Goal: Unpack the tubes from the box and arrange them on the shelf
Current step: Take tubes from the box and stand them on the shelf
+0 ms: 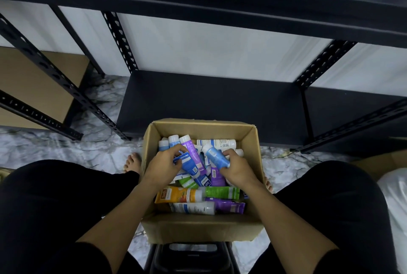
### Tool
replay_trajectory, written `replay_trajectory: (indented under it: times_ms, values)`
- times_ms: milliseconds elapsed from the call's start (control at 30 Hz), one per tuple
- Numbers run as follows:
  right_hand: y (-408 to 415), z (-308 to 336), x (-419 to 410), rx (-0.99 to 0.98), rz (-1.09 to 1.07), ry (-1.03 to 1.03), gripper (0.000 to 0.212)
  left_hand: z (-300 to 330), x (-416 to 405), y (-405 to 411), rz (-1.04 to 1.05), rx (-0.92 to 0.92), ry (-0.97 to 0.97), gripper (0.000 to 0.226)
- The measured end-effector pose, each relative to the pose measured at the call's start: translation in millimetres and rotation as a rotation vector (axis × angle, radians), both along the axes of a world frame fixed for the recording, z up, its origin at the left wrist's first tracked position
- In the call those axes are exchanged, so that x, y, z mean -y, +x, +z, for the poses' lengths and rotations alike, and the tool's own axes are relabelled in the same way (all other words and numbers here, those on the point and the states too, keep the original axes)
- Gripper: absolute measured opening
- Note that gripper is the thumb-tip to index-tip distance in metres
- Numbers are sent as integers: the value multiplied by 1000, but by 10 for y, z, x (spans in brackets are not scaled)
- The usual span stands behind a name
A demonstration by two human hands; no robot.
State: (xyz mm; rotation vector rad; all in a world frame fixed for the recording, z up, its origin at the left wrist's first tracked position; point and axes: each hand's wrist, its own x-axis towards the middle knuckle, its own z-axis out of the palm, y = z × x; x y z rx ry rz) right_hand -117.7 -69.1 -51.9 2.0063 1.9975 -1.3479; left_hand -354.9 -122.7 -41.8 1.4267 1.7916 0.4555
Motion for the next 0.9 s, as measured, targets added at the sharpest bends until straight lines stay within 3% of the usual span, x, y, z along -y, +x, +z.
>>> replay_trajectory:
  times_ms: [133,267,433,700,900]
  values:
    - [-18,129,1,-40,-34,86,27,88,10,-26,25,-23,42,26]
    - [-39,276,34,-128,-71,167,34,191,39,-28,51,-28,59,26]
    - [-92,559,59,-184,-57,303,27,405,11,-3,54,-25,112,28]
    - [-147,1144,-48,-379,-90,493,45,1091,-148,-144,67,-14,276,32]
    - [-218,1777,-174,-493,-33,603,45,1783,-328,-322,-10,-107,430,36]
